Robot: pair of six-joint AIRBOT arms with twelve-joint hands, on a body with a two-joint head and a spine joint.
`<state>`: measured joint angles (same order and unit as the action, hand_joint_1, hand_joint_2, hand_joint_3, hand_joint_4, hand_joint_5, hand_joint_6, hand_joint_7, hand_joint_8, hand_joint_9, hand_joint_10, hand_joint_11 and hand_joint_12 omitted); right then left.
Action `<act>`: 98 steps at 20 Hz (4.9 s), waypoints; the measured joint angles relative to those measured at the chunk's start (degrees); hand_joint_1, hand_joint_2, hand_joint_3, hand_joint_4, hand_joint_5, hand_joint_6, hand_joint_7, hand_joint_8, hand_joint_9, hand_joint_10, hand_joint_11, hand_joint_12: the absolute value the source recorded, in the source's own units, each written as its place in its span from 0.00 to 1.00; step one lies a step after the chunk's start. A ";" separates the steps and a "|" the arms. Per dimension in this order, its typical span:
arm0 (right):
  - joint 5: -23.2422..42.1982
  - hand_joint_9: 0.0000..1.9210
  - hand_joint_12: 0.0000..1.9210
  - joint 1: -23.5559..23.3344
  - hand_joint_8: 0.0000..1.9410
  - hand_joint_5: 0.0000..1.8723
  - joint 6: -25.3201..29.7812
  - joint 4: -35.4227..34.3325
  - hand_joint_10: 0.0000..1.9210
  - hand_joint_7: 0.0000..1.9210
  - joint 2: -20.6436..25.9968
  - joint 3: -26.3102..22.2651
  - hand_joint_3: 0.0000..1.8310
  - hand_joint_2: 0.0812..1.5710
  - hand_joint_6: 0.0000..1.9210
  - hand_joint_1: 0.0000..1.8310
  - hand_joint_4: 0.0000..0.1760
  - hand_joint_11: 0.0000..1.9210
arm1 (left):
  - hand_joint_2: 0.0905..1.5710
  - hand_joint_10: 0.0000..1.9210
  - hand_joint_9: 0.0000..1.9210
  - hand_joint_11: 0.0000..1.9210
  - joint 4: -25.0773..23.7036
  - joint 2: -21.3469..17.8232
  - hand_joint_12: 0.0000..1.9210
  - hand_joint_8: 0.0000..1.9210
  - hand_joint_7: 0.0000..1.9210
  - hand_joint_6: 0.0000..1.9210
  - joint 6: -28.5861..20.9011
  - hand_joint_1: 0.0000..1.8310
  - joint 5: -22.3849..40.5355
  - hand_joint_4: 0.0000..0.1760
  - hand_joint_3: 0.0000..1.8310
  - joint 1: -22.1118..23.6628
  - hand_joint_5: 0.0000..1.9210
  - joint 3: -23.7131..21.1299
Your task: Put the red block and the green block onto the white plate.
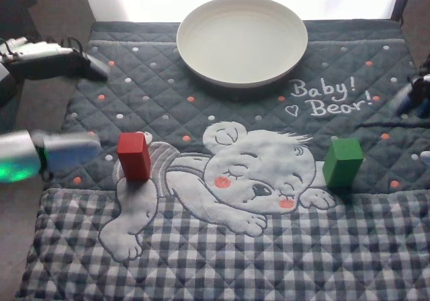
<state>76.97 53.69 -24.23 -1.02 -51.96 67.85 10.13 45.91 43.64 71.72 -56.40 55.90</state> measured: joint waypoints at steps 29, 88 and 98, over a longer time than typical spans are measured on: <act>-12.55 0.20 0.63 -18.05 0.00 0.04 4.46 18.14 0.02 0.13 -7.87 7.37 0.00 0.47 0.00 0.47 1.00 0.02 | 0.60 0.00 0.08 0.00 -9.97 8.17 0.20 0.01 0.06 0.01 -1.62 0.47 -15.87 0.00 0.00 10.67 0.10 7.06; -17.20 0.67 0.47 -30.14 0.21 0.56 0.00 12.61 0.29 0.68 -21.24 20.15 0.00 0.64 0.44 0.71 0.00 0.61 | 0.60 0.13 0.77 0.57 -14.56 25.99 0.58 0.29 0.70 0.00 -0.26 0.72 -30.08 0.00 0.00 33.00 0.73 27.63; -35.08 0.67 0.68 -36.65 0.52 0.58 1.95 5.22 0.33 0.58 -37.94 44.81 0.00 0.67 0.29 0.70 0.00 0.54 | 0.65 0.51 0.61 0.50 -12.22 44.37 0.80 0.52 0.58 0.01 -1.86 0.70 -45.94 0.00 0.00 39.58 0.70 52.06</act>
<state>41.89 17.04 -22.28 4.21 -89.91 112.66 -2.09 90.28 41.78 25.78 -16.82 107.96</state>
